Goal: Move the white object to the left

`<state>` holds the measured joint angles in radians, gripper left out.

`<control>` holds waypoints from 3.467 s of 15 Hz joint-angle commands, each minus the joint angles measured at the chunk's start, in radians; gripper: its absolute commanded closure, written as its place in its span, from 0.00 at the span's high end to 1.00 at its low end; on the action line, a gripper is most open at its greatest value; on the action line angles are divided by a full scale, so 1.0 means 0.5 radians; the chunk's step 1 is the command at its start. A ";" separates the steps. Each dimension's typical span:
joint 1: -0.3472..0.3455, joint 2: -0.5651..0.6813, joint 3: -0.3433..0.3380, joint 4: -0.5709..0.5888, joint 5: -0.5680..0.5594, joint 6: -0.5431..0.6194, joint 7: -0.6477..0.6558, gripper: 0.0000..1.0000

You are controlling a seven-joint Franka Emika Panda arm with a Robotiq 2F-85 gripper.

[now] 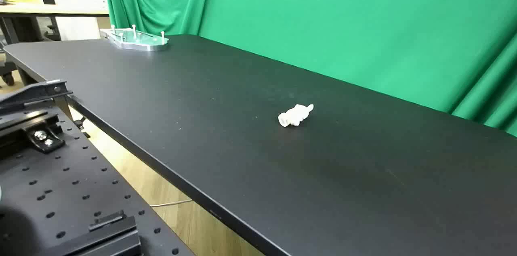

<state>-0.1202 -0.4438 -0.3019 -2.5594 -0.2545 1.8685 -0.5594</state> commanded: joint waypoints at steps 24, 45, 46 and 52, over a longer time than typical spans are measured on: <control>-0.050 0.744 0.120 0.248 0.117 0.998 0.475 1.00; 0.017 1.489 0.394 0.419 0.279 1.619 0.607 1.00; 0.031 1.506 0.387 0.417 0.234 1.625 0.638 1.00; 0.070 1.619 0.403 0.405 0.185 1.658 0.714 1.00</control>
<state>-0.0949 0.3447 -0.0957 -2.3550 -0.1425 2.6826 -0.2542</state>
